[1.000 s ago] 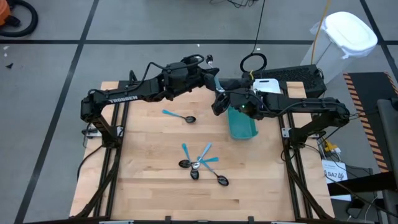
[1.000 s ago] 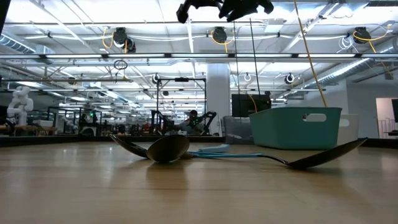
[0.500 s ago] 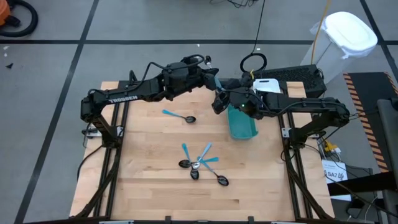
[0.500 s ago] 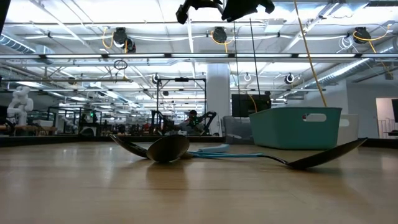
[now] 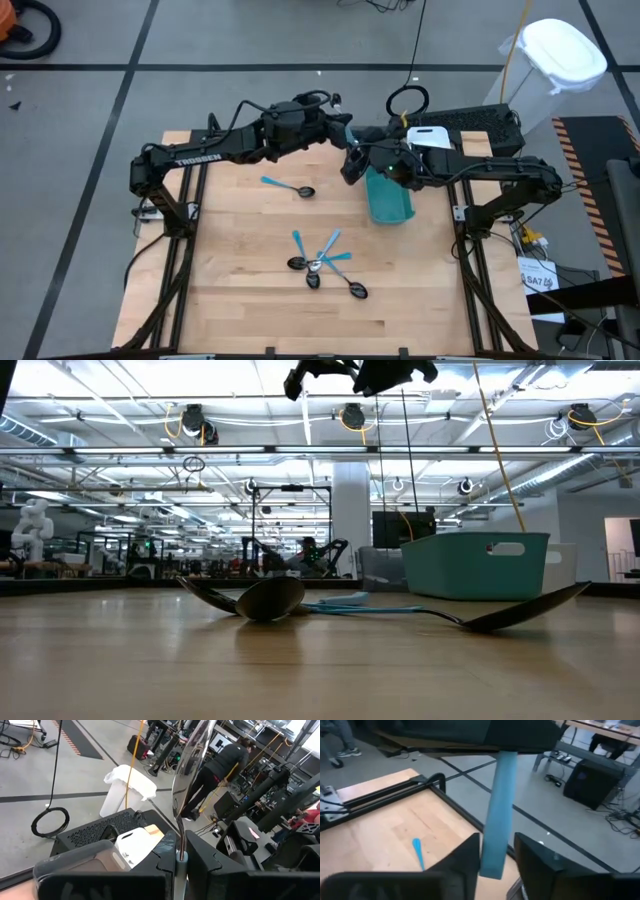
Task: Sort silverware by color (type)
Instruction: Put the light blue spoon into the white bin
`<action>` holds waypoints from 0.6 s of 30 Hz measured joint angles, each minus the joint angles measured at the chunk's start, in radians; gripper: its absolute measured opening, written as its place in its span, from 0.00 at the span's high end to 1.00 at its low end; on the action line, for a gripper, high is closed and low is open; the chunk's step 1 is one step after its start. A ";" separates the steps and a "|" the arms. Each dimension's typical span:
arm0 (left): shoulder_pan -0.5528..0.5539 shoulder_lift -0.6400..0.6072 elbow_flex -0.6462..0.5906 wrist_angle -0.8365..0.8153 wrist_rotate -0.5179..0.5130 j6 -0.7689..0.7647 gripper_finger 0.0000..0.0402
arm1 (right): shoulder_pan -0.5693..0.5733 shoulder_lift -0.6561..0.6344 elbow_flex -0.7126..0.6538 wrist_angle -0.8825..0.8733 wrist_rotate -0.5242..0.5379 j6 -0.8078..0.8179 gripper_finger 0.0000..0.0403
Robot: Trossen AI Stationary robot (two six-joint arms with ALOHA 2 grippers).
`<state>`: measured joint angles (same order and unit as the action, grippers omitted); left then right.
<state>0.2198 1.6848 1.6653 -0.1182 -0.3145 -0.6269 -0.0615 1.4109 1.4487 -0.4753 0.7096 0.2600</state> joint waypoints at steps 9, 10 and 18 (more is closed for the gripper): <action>-0.009 0.000 0.000 -0.012 0.029 0.026 0.93 | 0.000 -0.001 0.000 -0.019 -0.005 0.023 0.86; -0.009 0.000 0.000 -0.019 0.037 0.021 0.93 | 0.000 -0.001 0.000 -0.021 -0.006 0.026 0.86; 0.029 -0.028 0.000 -0.170 0.169 -0.002 0.63 | 0.011 -0.001 0.000 -0.032 -0.004 0.108 0.86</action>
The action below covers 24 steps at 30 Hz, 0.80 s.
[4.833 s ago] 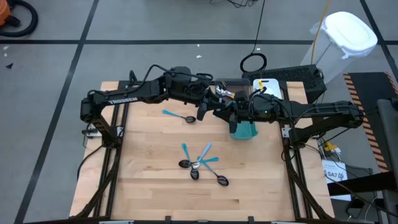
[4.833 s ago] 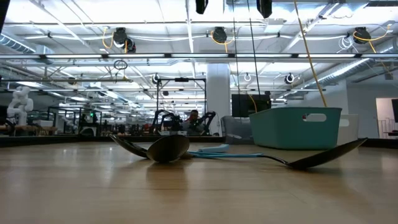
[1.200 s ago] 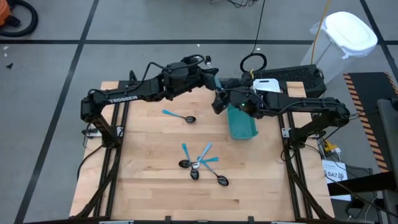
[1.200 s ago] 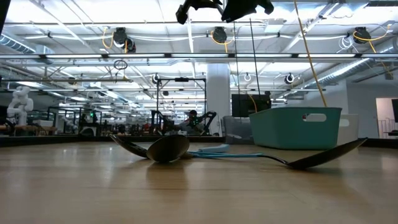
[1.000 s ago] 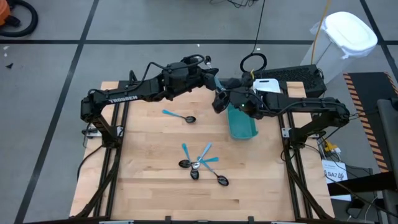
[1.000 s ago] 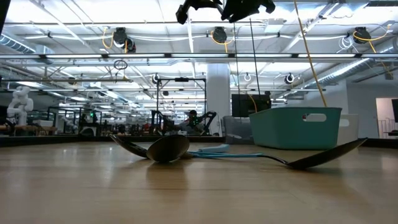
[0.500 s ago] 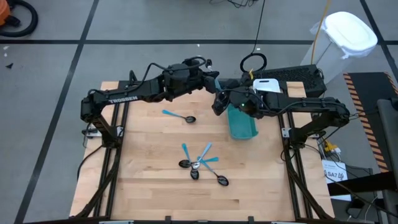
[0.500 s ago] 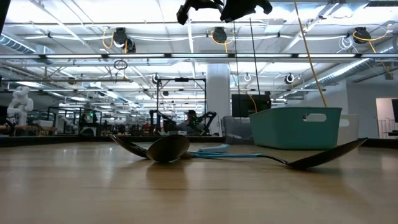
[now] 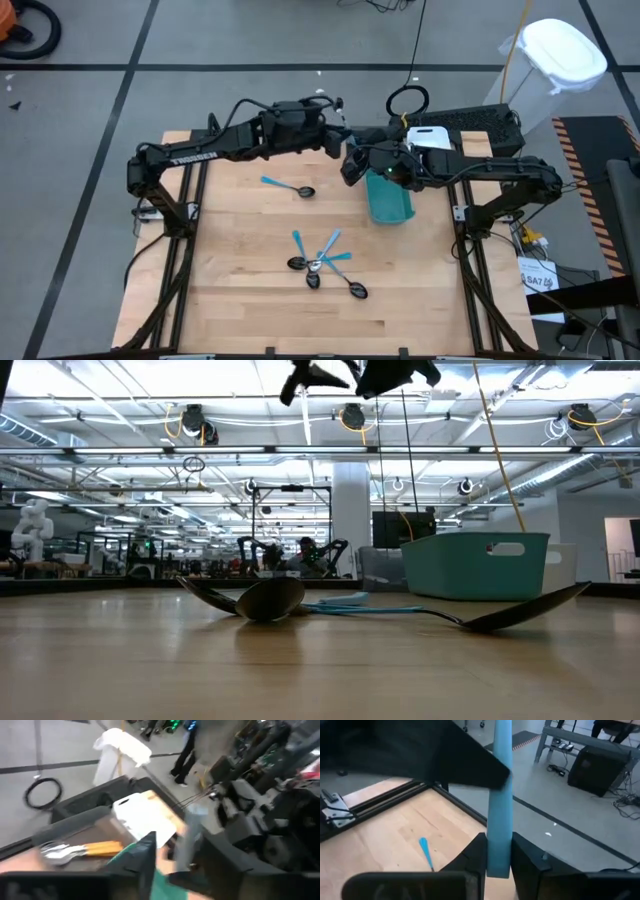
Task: Sort silverware by color (type)
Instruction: Put the light blue spoon into the white bin
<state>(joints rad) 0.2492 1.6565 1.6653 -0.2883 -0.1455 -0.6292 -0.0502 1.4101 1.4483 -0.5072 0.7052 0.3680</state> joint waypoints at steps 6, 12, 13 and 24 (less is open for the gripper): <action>0.029 -0.056 0.000 -0.186 0.004 0.122 0.46 | -0.001 -0.035 0.000 -0.033 0.007 0.077 0.86; 0.027 -0.107 0.000 -0.359 0.000 0.278 0.45 | -0.008 -0.100 0.000 -0.164 0.072 0.200 0.86; 0.024 -0.112 0.000 -0.390 0.002 0.299 0.45 | -0.013 -0.115 0.000 -0.187 0.079 0.227 0.86; 0.005 -0.114 0.000 -0.606 0.005 0.427 0.44 | -0.108 -0.220 0.001 -0.617 -0.009 0.461 0.86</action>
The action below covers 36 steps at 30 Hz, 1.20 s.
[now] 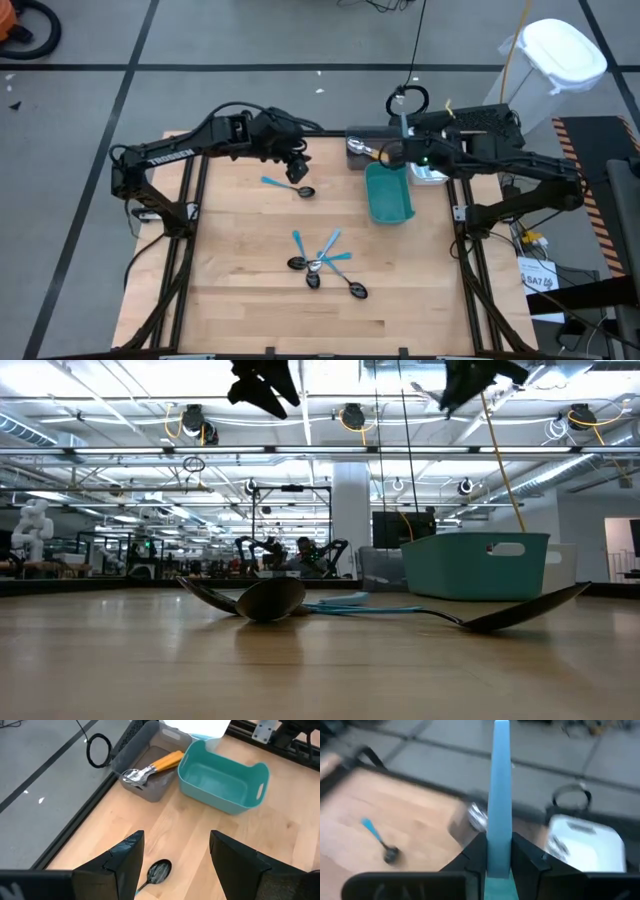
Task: Sort silverware by color (type)
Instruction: Put the light blue spoon into the white bin
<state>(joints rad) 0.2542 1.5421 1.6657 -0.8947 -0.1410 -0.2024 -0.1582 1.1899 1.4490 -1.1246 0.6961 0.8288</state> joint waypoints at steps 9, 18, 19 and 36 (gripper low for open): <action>0.000 0.010 0.000 0.004 0.000 0.005 0.44 | -0.108 0.001 0.000 -0.235 -0.141 0.083 0.86; -0.002 0.051 0.000 -0.003 0.000 0.024 0.44 | -0.242 0.001 -0.070 -0.238 -0.220 0.040 0.86; -0.003 0.052 0.000 -0.017 0.000 0.023 0.44 | -0.255 0.001 -0.089 -0.231 -0.237 0.039 0.86; -0.075 0.063 0.000 -0.038 0.001 -0.002 0.44 | -0.484 0.001 -0.407 -0.001 -0.523 -0.109 0.85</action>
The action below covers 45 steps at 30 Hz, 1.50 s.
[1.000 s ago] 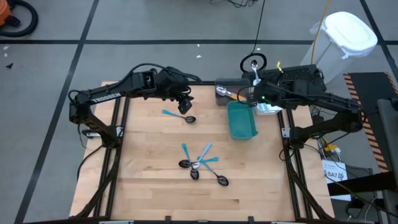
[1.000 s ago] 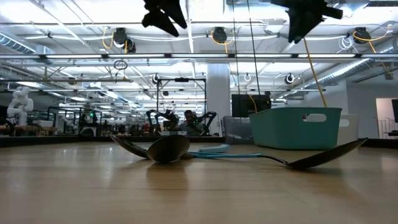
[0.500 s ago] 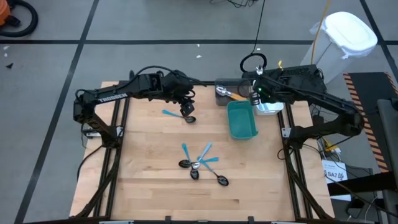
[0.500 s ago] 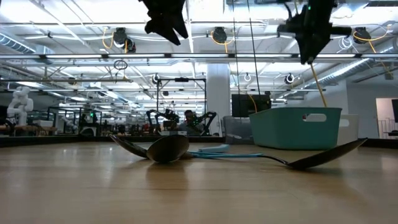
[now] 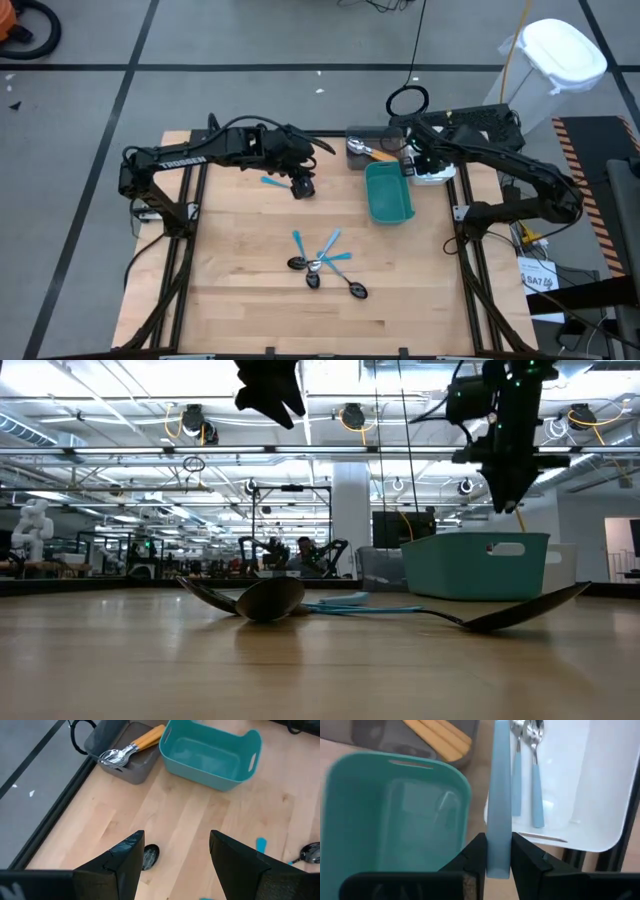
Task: Sort silverware by color (type)
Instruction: Put the light blue spoon into the white bin
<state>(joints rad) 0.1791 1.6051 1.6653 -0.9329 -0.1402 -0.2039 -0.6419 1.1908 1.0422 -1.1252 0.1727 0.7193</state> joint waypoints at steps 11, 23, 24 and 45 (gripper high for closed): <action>-0.002 0.020 0.001 0.011 0.000 -0.004 0.44 | -0.091 0.000 -0.111 0.052 -0.016 -0.066 0.85; -0.005 0.034 0.000 0.058 0.000 -0.066 0.44 | -0.187 0.000 -0.186 0.137 0.012 -0.151 0.85; -0.005 0.034 0.000 0.065 0.000 -0.071 0.44 | -0.194 0.000 -0.191 0.148 0.013 -0.162 0.85; -0.003 0.034 0.000 0.071 0.000 -0.089 0.44 | -0.262 0.048 -0.260 0.291 0.008 -0.279 0.83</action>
<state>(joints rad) 0.1762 1.6390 1.6657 -0.8623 -0.1406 -0.2925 -0.9043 1.2385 0.7822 -0.8339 0.1810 0.4400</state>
